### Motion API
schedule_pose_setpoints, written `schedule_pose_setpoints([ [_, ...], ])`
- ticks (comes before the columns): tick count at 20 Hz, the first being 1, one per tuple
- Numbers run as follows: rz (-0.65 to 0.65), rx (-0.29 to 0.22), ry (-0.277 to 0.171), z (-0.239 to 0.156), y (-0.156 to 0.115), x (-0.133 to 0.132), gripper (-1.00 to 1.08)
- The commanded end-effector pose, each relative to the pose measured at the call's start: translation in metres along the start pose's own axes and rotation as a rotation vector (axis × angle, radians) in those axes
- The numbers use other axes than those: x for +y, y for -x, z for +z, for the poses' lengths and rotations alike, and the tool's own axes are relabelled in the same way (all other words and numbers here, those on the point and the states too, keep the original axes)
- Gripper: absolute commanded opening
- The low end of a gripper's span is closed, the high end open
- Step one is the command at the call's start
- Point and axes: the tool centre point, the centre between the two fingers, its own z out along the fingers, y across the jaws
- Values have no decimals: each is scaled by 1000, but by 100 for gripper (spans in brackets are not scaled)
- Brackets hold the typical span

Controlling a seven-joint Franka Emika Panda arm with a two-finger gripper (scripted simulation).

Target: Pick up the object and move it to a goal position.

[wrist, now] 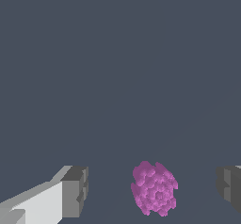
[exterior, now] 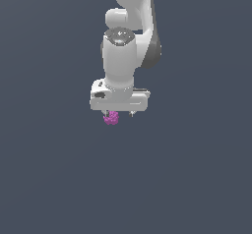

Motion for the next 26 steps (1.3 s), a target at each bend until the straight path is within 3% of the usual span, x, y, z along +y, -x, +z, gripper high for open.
schedule_pose_setpoints([
  [1, 1, -1, -1, 2, 1, 0, 100],
  [9, 33, -17, -13, 26, 21, 11, 100],
  [20, 130, -58, -38, 85, 83, 37, 100],
  [26, 157, -69, -43, 99, 102, 43, 100],
])
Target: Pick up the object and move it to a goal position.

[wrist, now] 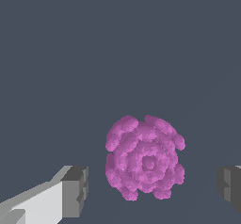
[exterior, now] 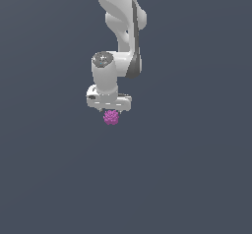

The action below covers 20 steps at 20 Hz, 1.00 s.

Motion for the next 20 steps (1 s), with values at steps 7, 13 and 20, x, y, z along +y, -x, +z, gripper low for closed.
schedule_pose_setpoints([
  [7, 7, -3, -1, 6, 4, 2, 100],
  [13, 8, -3, -1, 28, 6, 2, 100],
  [20, 9, -3, -1, 52, 6, 3, 100],
])
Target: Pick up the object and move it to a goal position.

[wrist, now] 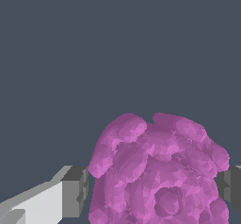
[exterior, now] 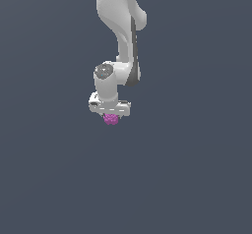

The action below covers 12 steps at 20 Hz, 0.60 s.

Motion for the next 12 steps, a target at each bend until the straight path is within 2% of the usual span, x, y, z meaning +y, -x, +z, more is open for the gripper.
schedule_pose_setpoints([
  [1, 0, 1, 0, 5, -1, 0, 100],
  [3, 0, 1, 0, 6, -1, 0, 100],
  [4, 0, 1, 0, 6, -1, 0, -100],
  [12, 0, 1, 0, 6, -1, 0, -100],
])
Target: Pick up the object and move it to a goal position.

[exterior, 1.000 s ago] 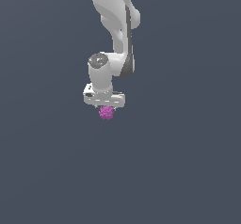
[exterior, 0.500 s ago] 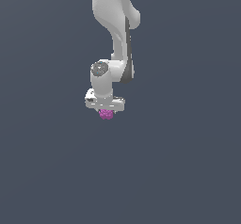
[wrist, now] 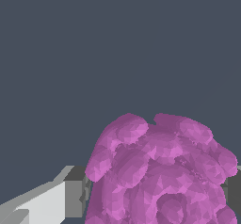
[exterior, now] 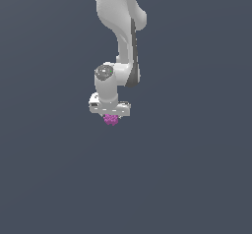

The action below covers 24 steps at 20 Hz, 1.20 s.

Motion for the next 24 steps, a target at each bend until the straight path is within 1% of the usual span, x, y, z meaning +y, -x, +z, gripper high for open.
schedule_pose_setpoints([
  [1, 0, -1, 0, 1, 0, 0, -100],
  [6, -2, 1, -1, -4, -2, -6, -100],
  [11, -2, 1, -1, -20, -8, -27, -100],
  [16, -1, 1, 0, -46, -19, -62, -100],
  [24, -1, 0, 1, -101, -42, -134, -100],
])
